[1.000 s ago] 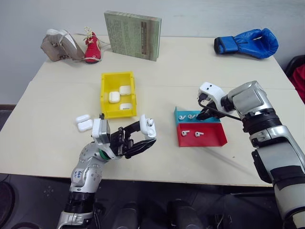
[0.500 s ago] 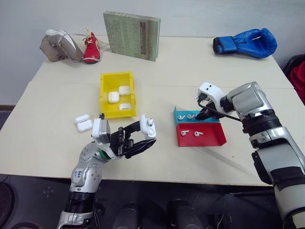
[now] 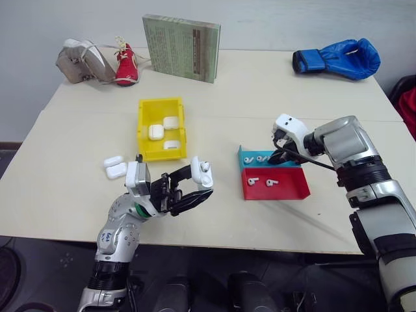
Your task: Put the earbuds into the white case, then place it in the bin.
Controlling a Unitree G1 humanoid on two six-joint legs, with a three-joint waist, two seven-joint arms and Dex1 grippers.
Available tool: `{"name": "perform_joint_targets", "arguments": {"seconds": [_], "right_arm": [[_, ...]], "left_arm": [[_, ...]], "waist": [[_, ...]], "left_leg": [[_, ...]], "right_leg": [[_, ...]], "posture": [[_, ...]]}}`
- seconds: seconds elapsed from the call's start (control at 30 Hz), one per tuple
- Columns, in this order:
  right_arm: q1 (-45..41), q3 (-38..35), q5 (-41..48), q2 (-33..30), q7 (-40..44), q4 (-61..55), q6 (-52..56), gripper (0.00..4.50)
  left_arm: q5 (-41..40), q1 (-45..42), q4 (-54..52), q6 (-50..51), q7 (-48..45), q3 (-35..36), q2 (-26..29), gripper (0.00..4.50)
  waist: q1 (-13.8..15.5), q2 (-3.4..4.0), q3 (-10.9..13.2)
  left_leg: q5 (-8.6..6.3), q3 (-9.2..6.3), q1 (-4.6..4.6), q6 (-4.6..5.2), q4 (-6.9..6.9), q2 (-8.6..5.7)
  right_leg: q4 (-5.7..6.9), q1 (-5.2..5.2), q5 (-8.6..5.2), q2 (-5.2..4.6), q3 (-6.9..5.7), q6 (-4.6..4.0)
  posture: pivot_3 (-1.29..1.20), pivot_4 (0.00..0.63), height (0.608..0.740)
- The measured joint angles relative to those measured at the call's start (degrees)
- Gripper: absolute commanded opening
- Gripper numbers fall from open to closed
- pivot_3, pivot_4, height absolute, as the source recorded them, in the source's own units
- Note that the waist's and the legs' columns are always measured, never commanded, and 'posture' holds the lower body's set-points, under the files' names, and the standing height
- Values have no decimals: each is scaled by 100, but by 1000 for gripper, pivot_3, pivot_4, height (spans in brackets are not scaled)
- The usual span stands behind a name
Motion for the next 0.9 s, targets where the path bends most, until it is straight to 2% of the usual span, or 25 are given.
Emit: {"name": "perform_joint_targets", "arguments": {"seconds": [0.17, 0.33, 0.43, 0.53, 0.63, 0.9], "right_arm": [[625, -1167, 1146, -535, 675, -1136, -793, 453], [1211, -2420, 2560, -401, 593, -2315, -276, 453], [1746, -2994, 3591, 157, 111, -3527, 231, 453], [2217, -3468, 4610, 1327, -801, -4523, 319, 453], [2526, -3618, 5471, 2418, -1807, -5236, 172, 453], [3070, -3138, 6461, 2587, -2595, -5887, 92, 453]], "left_arm": [[-18, -32, 16, 5, -11, 18, -9, 2793], [-73, -184, 59, 85, -62, 18, -3, 2793], [-126, -407, 224, 191, -63, 24, -33, 2793], [-204, -556, 231, 261, -51, 26, -147, 2793], [-257, -709, 236, 348, -37, 24, -183, 2793], [-298, -839, 357, 501, -20, 93, -177, 2793]], "waist": [[36, -2, 1], [21, -2, 1], [-6, -3, 1], [-6, -3, 1], [-6, -2, 1], [-2, -2, 1]], "left_leg": [[0, -5, -1, 0, -4, 0], [0, -4, 0, 0, 2, 3], [1, -4, 0, -1, 2, 7], [1, -6, 0, -2, 1, 8], [1, -7, 0, -3, 3, 5], [0, -13, 0, 1, 1, -2]], "right_leg": [[-7, 4, 0, 1, -5, 0], [-5, 6, 0, 2, -3, 0], [0, 6, 0, 5, -3, 0], [7, 4, 0, 6, -3, 0], [14, 1, 0, 5, -1, 1], [11, 4, 0, 1, 0, 0]], "posture": [[0, 150, 740], [0, 150, 740], [0, 150, 740], [0, 150, 740], [0, 150, 740], [0, 150, 740]]}}
